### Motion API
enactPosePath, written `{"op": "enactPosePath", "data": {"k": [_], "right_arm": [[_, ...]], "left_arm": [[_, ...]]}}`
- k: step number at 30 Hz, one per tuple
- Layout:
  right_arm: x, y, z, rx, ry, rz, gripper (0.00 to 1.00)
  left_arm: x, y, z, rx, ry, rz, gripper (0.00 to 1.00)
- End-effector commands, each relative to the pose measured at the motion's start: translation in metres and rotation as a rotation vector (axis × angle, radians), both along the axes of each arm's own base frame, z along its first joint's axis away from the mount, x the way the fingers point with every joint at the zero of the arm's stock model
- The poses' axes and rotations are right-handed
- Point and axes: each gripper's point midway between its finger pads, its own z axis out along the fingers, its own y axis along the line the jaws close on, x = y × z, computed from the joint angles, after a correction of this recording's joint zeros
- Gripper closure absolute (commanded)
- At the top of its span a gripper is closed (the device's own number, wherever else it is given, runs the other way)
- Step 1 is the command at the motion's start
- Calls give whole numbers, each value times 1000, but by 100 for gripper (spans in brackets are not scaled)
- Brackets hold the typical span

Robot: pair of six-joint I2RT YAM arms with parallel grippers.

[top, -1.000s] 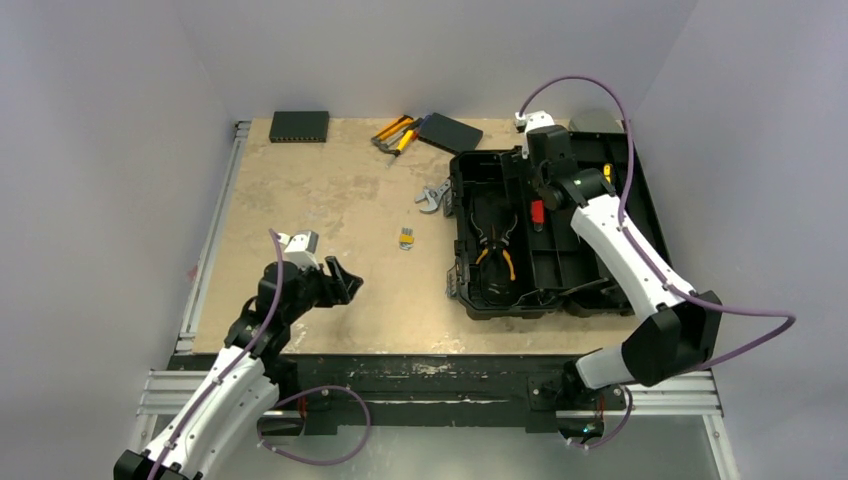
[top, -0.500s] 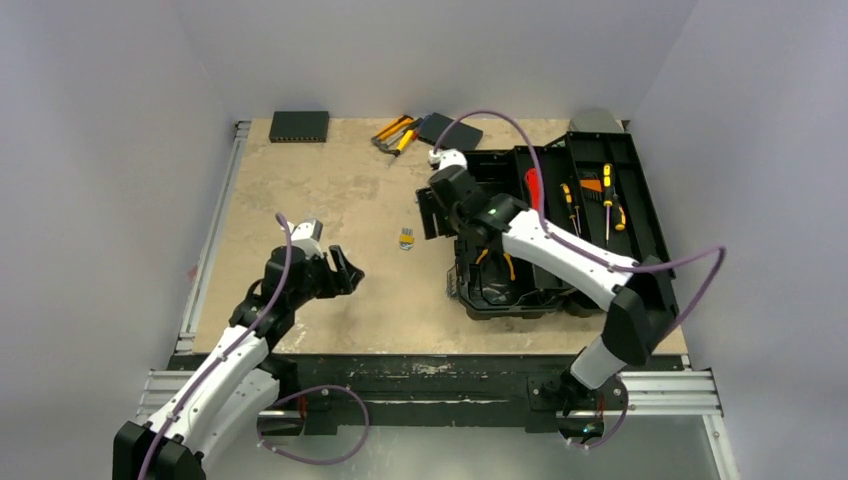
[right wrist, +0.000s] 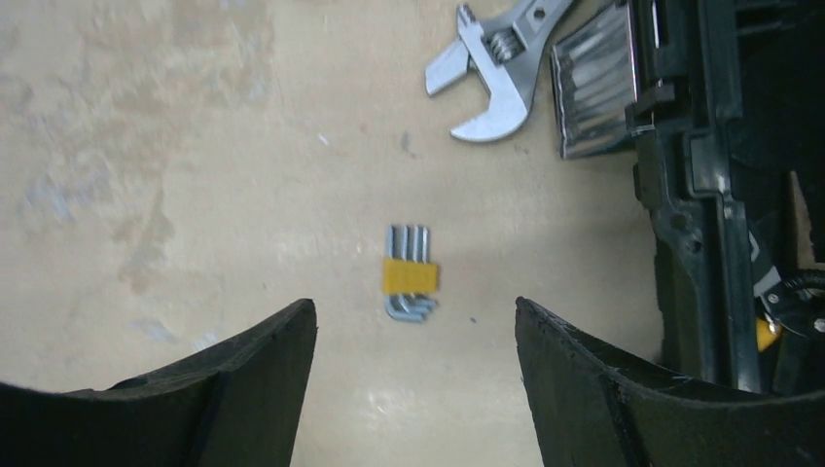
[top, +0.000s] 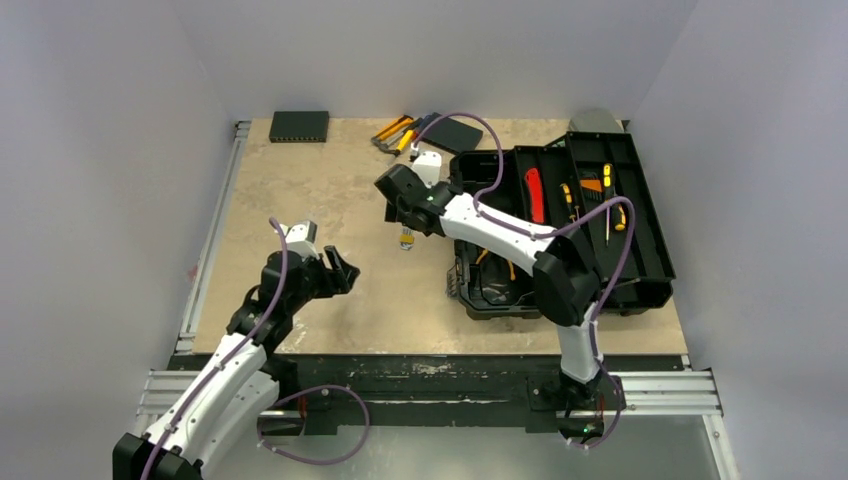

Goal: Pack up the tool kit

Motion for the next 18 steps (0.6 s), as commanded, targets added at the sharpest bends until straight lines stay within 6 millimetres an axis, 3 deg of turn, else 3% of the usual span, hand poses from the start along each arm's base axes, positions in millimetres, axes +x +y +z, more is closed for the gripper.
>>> {"op": "enactPosePath", "data": {"k": [1, 5, 14, 18], "right_arm": [[23, -2, 25, 42, -67, -223, 28], [42, 19, 17, 24, -91, -201, 29], [101, 13, 1, 5, -171, -220, 29], [131, 18, -6, 11, -215, -98, 31]], "left_arm": [[5, 4, 4, 19, -49, 17, 37], [5, 9, 5, 27, -64, 41, 37], [3, 36, 9, 56, -78, 191, 37], [2, 39, 9, 62, -78, 203, 37]]}}
